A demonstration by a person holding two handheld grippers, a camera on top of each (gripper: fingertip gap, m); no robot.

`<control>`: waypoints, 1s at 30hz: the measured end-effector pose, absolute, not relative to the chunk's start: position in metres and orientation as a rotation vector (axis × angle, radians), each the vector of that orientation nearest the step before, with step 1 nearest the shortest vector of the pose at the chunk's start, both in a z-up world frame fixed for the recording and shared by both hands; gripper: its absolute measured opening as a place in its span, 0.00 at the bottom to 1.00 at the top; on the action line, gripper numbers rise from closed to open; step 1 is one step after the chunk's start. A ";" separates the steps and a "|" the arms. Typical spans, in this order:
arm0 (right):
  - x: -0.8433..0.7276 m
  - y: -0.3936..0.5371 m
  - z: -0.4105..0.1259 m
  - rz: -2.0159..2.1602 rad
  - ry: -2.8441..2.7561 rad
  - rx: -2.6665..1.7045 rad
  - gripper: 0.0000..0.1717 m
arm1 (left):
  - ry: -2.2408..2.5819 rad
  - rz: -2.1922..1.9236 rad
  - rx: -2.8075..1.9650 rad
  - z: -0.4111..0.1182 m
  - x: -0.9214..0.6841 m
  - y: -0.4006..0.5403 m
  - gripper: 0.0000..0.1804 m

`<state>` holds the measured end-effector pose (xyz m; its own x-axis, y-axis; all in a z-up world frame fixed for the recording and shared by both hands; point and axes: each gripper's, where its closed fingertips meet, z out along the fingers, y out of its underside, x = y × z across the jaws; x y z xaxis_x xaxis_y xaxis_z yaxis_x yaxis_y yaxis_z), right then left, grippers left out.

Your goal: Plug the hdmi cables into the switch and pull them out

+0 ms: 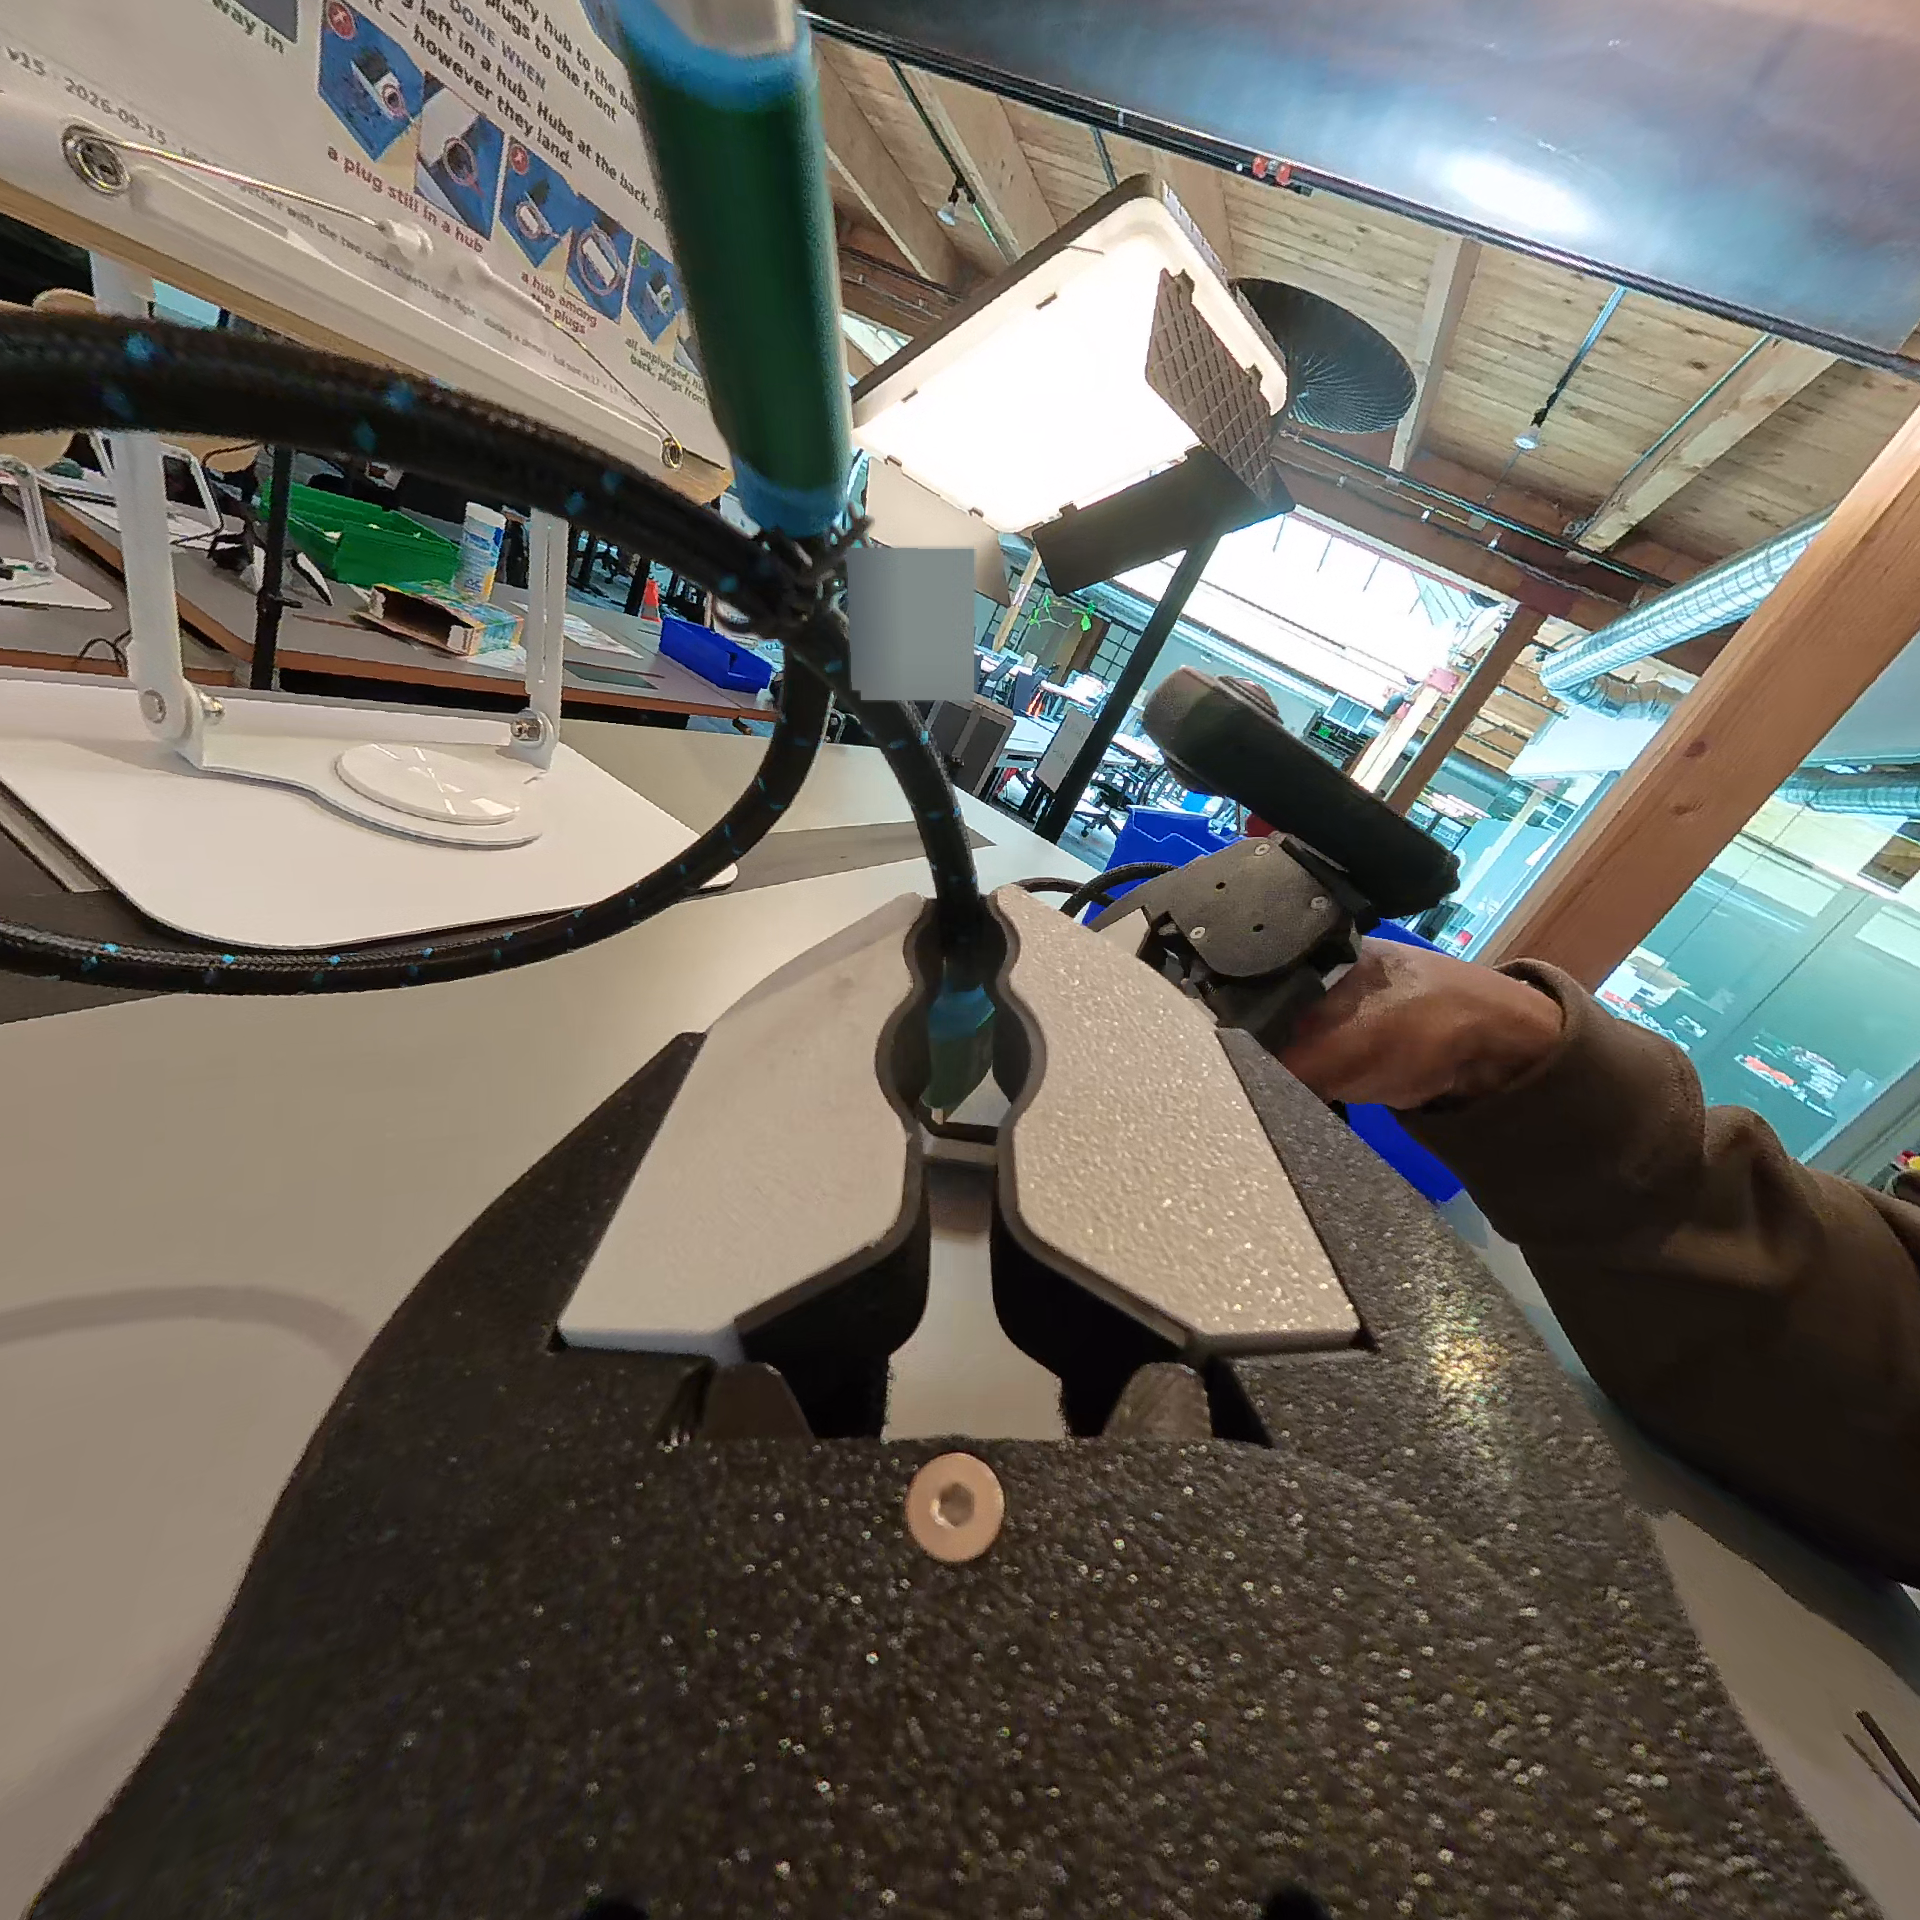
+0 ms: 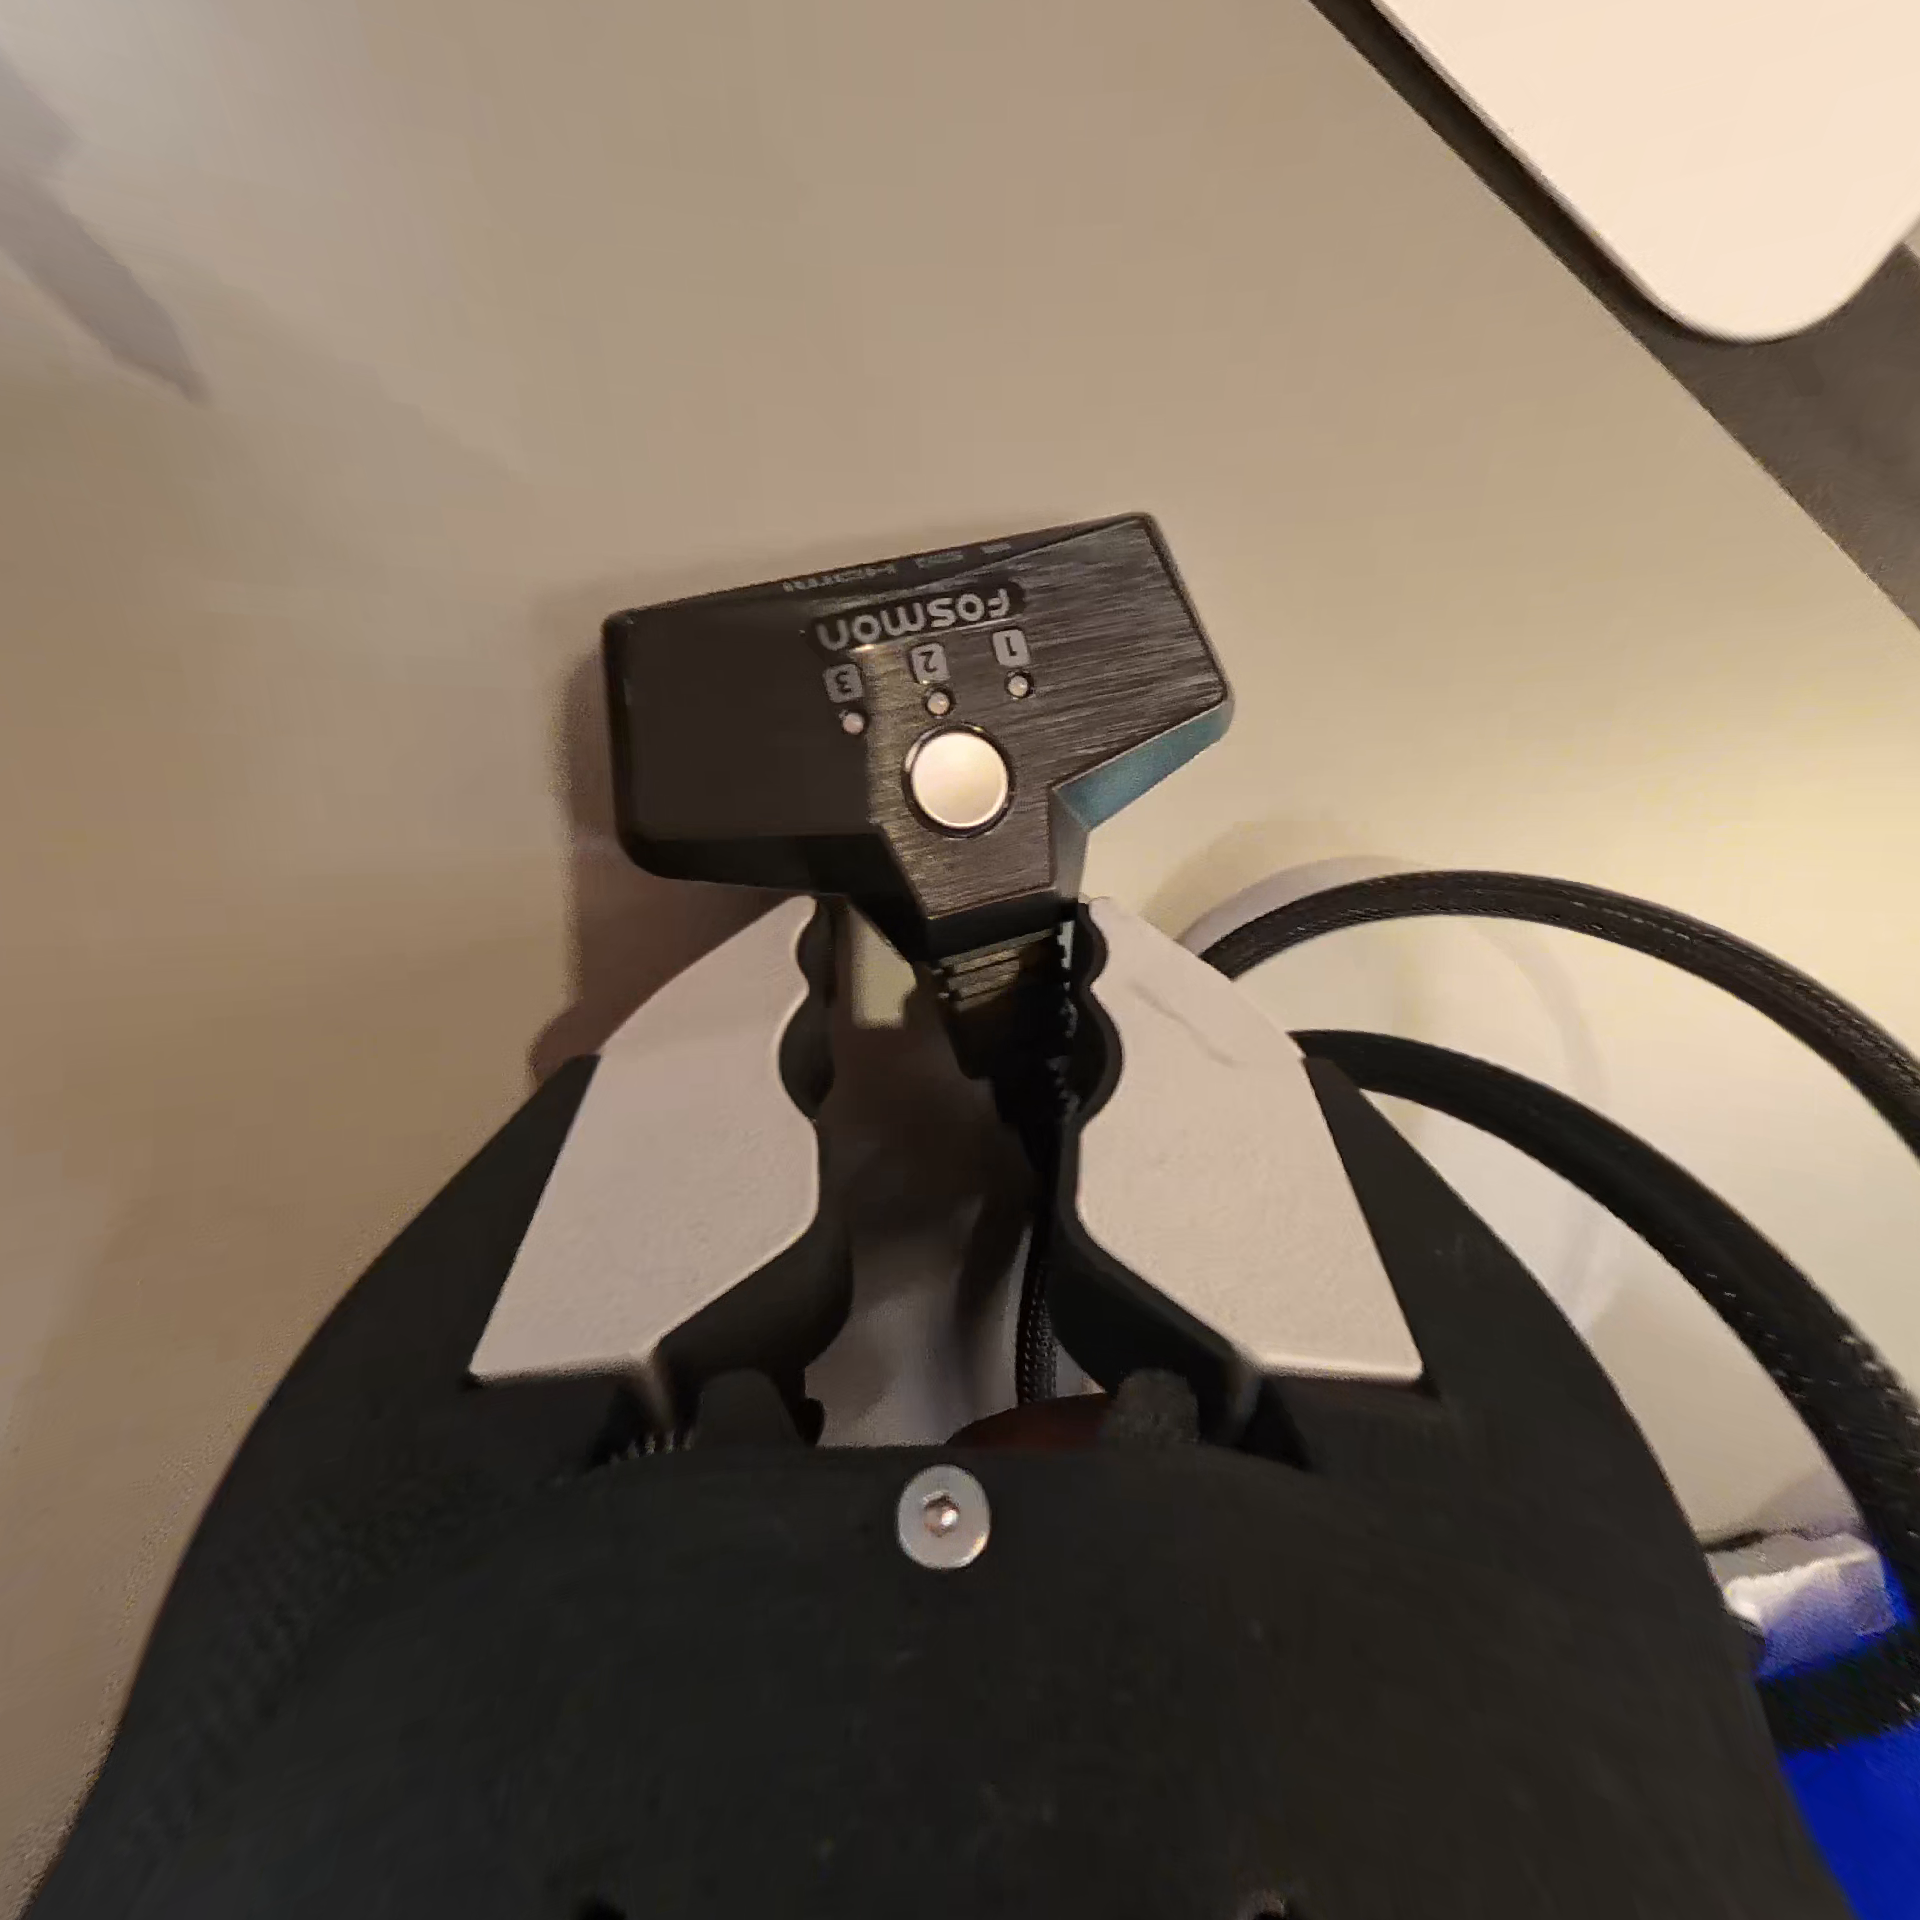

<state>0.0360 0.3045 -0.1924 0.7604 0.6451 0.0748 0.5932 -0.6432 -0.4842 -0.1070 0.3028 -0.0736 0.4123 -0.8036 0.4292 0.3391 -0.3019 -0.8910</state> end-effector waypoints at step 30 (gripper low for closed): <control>-0.051 0.313 -0.121 -0.294 -1.187 -1.268 0.20 | -0.260 -1.538 -1.247 -0.066 -0.150 0.318 0.03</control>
